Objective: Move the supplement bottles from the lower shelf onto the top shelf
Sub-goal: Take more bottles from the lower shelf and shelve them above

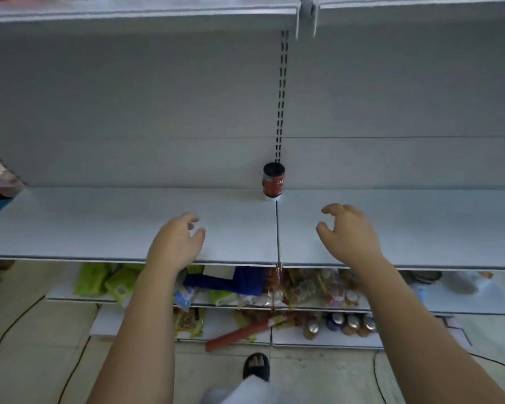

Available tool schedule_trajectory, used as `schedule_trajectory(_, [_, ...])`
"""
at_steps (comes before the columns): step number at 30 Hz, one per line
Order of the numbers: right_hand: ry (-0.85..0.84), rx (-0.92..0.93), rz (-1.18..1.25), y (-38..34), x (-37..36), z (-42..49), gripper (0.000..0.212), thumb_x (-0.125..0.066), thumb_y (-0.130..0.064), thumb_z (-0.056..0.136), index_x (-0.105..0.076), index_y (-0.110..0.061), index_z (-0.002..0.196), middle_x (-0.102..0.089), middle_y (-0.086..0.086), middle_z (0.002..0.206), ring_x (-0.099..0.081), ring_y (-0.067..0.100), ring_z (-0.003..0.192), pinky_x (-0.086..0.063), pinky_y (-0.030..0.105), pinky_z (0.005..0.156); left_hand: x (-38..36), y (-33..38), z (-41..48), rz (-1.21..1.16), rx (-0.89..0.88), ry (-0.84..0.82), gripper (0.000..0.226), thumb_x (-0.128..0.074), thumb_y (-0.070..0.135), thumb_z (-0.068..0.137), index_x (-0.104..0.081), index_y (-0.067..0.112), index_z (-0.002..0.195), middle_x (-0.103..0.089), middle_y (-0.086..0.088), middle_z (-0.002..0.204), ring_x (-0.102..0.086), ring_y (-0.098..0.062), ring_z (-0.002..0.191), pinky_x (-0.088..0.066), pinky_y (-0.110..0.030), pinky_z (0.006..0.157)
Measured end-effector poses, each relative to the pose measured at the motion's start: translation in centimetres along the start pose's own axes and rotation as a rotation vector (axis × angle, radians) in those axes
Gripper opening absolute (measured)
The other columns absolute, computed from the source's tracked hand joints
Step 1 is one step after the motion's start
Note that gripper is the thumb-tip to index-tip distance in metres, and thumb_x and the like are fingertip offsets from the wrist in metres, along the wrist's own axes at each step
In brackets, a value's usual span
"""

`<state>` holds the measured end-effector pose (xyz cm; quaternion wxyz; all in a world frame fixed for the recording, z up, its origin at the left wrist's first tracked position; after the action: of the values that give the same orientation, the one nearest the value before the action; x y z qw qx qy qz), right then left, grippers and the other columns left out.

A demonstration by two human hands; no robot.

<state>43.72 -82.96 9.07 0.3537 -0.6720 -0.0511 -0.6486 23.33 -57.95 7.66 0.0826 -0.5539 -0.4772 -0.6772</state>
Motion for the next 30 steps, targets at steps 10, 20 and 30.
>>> schedule_trajectory(10, [-0.063,-0.108,0.246,-4.4,-10.8,17.3,0.077,-0.063,-0.052,0.084,-0.032,-0.011,0.142,-0.047,0.016,0.137,-0.048,0.035,0.124,-0.043,0.044,0.098,-7.5,-5.3,11.2,0.167,0.027,-0.074,0.051,-0.046,0.039,0.102,-0.042,0.019,0.148,-0.043,-0.008,0.151,-0.045,-0.03,0.131,-0.039,-0.038,0.105])
schedule_trajectory(20, [-0.07,-0.109,0.088,-4.5,-12.6,21.8,0.067,-0.073,-0.039,0.074,-0.041,-0.012,0.126,-0.048,0.015,0.121,-0.051,0.038,0.112,-0.046,0.04,0.086,-11.0,-6.9,12.2,0.349,0.006,-0.117,0.042,-0.05,0.034,0.096,-0.053,0.015,0.133,-0.052,-0.008,0.136,-0.047,-0.033,0.124,-0.04,-0.038,0.098])
schedule_trajectory(30, [-0.524,-0.466,0.818,0.7,-14.8,11.7,0.041,-0.066,-0.034,0.085,-0.063,0.002,0.104,-0.068,0.019,0.1,-0.069,0.028,0.088,-0.06,0.041,0.079,-10.2,-6.5,11.2,0.308,0.007,-0.093,0.034,-0.05,0.034,0.097,-0.056,0.017,0.126,-0.049,-0.01,0.139,-0.042,-0.037,0.126,-0.037,-0.041,0.098])
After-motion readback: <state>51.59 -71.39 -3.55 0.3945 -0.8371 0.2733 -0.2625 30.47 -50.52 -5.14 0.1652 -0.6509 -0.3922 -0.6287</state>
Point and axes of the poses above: each hand's wrist, its own z-axis towards the middle knuckle, its own x-axis out of the back of the hand, y = z × x, the point moved 4 cm from there along z, towards the middle knuckle
